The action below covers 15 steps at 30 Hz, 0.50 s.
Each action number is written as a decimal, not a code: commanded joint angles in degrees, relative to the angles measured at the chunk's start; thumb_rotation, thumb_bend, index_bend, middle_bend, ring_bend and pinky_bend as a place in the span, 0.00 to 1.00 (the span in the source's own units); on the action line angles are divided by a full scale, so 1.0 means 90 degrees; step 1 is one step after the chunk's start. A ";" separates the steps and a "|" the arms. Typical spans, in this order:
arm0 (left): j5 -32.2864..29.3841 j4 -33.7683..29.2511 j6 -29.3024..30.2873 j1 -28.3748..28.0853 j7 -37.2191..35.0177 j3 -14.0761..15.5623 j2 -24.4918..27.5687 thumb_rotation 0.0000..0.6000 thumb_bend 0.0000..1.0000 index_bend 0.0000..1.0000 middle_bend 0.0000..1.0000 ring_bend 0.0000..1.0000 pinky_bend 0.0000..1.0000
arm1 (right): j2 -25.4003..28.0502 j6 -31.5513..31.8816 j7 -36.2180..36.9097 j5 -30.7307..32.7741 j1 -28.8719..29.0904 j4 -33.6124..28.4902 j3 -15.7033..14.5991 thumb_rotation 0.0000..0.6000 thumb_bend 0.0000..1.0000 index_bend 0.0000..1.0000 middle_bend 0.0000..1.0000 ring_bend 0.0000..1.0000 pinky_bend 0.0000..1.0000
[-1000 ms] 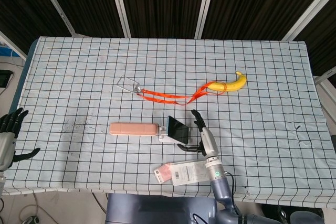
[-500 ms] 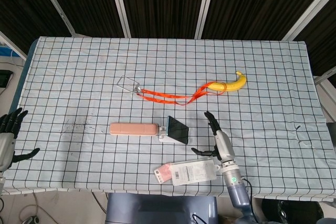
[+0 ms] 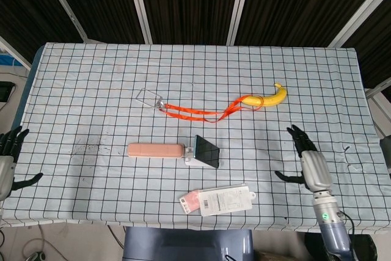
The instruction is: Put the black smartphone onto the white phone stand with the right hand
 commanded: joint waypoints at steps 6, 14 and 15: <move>-0.0070 -0.0059 0.0060 0.0047 0.0409 0.0014 -0.0021 1.00 0.00 0.00 0.00 0.00 0.00 | 0.0649 0.0549 -0.1815 -0.0232 -0.0497 0.0394 -0.0419 1.00 0.10 0.00 0.00 0.00 0.15; -0.0053 -0.0012 0.0143 0.0079 0.0507 0.0008 -0.0083 1.00 0.00 0.00 0.00 0.00 0.00 | 0.0541 0.0802 -0.2312 -0.0100 -0.0628 0.0347 -0.0321 1.00 0.10 0.00 0.00 0.00 0.15; -0.0066 -0.0011 0.0139 0.0081 0.0506 0.0004 -0.0087 1.00 0.00 0.00 0.00 0.00 0.00 | 0.0532 0.0806 -0.2309 -0.0106 -0.0631 0.0356 -0.0317 1.00 0.10 0.00 0.00 0.00 0.15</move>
